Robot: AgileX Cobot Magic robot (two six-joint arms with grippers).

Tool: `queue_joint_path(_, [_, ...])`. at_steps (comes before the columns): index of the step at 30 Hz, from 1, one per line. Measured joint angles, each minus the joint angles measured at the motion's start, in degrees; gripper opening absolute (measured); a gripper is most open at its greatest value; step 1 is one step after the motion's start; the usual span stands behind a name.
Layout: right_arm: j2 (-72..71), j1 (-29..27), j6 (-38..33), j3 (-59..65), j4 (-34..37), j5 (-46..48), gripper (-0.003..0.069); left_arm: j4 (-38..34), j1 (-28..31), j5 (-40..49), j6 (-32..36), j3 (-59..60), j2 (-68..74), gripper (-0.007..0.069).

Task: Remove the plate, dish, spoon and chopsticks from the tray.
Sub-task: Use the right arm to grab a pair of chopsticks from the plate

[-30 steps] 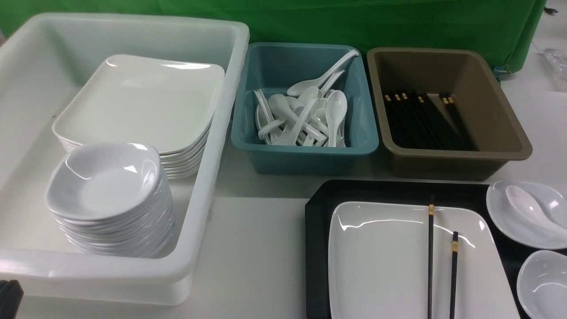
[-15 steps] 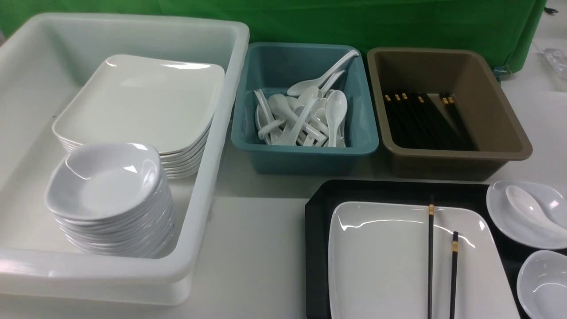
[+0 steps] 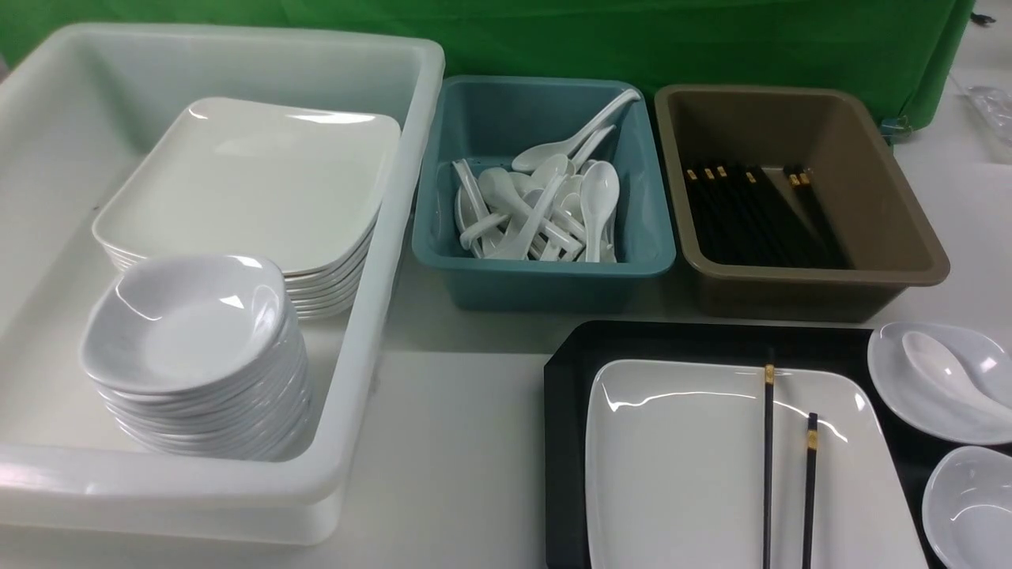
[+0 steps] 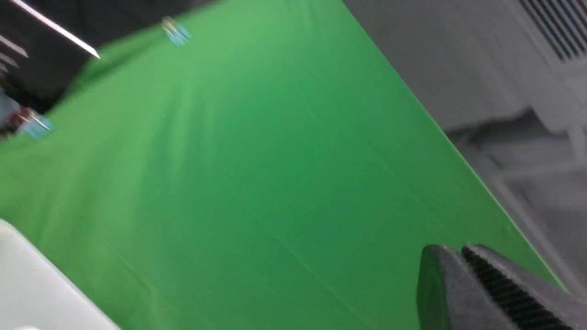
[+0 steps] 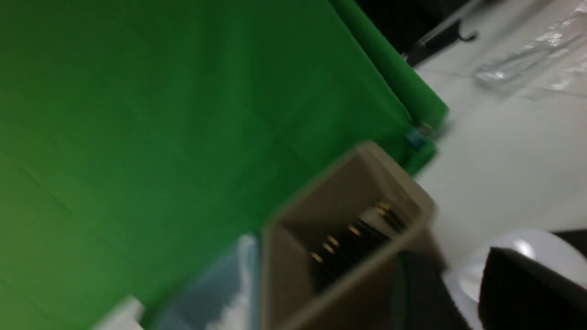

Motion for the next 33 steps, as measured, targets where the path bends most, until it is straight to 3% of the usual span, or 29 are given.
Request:
queue_joint_path(4, [0.0,0.0,0.2,0.0,0.2,-3.6,0.0242,8.0,0.0,26.4,0.8,-17.2,6.6,0.0017])
queue_joint_path(7, [0.0,0.1,3.0,-0.5,0.1,-6.2,0.0239,9.1,0.0,43.7,7.9,-26.6,14.5,0.0017])
queue_joint_path(11, [1.6,2.9,1.9,-12.0,-6.9,8.6,0.0130,7.6,0.0,62.4,20.3,-34.0,24.5,0.0017])
queue_joint_path(14, [7.9,7.1,-7.5,-25.5,-9.3,25.6,0.0041,5.1,0.0,70.5,27.2,-35.1,30.9,0.0017])
queue_joint_path(17, [19.1,12.8,-15.0,-37.2,-9.5,42.4,0.0021,3.1,0.0,75.0,30.3,-35.1,35.9,0.0017])
queue_joint_path(22, [40.2,25.0,-19.5,-50.4,-9.6,65.4,0.0021,0.2,0.0,76.0,35.4,-34.9,40.3,0.0017])
queue_joint_path(28, [54.7,34.1,-19.4,-53.5,-11.5,66.3,0.0066,0.1,0.0,76.0,36.1,-34.8,40.5,0.0017])
queue_joint_path(29, [61.7,37.2,-17.5,-54.0,-14.6,64.8,0.0136,0.2,0.0,76.1,36.1,-34.8,40.5,0.0017])
queue_joint_path(30, [62.3,37.3,-16.9,-54.1,-15.1,64.5,0.0145,0.2,0.0,76.2,36.1,-34.8,40.5,0.0017])
queue_joint_path(32, [69.3,38.1,-14.3,-54.9,-16.9,63.9,0.0257,0.2,0.0,76.6,36.1,-34.8,40.5,0.0017])
queue_joint_path(33, [69.8,38.2,-13.9,-55.1,-17.0,63.9,0.0267,0.2,0.0,76.7,36.1,-34.8,40.5,0.0017])
